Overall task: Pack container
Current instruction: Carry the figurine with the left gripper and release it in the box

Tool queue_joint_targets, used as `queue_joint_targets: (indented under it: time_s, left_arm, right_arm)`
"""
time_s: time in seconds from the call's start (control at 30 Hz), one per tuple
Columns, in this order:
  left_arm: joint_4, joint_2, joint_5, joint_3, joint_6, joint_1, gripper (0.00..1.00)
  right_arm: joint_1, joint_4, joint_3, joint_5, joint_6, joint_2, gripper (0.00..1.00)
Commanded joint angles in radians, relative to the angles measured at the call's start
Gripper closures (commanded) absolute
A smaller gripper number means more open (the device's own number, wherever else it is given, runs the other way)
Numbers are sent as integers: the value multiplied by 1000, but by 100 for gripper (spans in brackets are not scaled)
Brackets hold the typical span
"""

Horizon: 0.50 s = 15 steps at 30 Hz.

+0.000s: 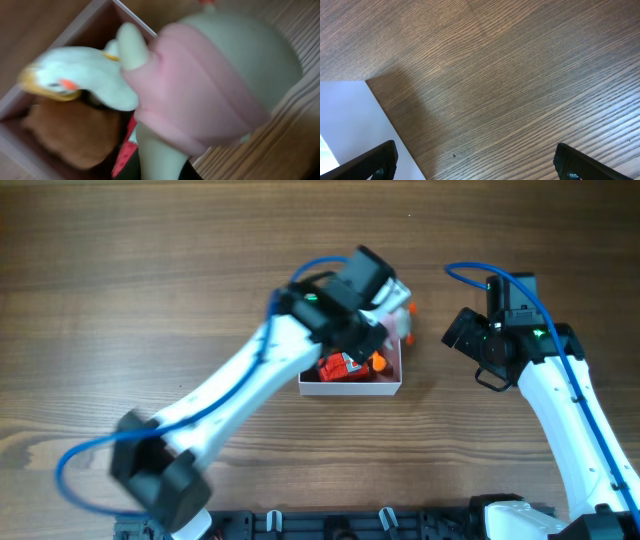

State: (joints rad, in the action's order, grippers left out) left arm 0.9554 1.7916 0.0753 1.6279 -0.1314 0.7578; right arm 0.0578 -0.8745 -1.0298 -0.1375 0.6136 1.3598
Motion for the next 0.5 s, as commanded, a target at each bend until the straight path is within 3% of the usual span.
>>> queue_joint_targets:
  time_s: [0.0, 0.07, 0.2, 0.33, 0.4, 0.47]
  left_arm:
    - [-18, 137, 3, 1, -36, 27, 90]
    - [-21, 159, 3, 1, -37, 27, 85]
    - [-17, 160, 3, 1, -14, 27, 58]
    - [3, 168, 4, 1, 38, 27, 58]
    - [12, 172, 3, 1, 72, 27, 47]
    - [14, 172, 3, 1, 73, 27, 0]
  right_arm:
    - [-3, 3, 8, 8, 17, 5, 0]
    - [-3, 3, 8, 8, 17, 5, 1]
    - [-3, 3, 8, 8, 17, 5, 0]
    - [-3, 3, 8, 8, 17, 5, 0]
    - [-3, 3, 8, 8, 17, 5, 0]
    - [-3, 3, 8, 8, 17, 5, 0]
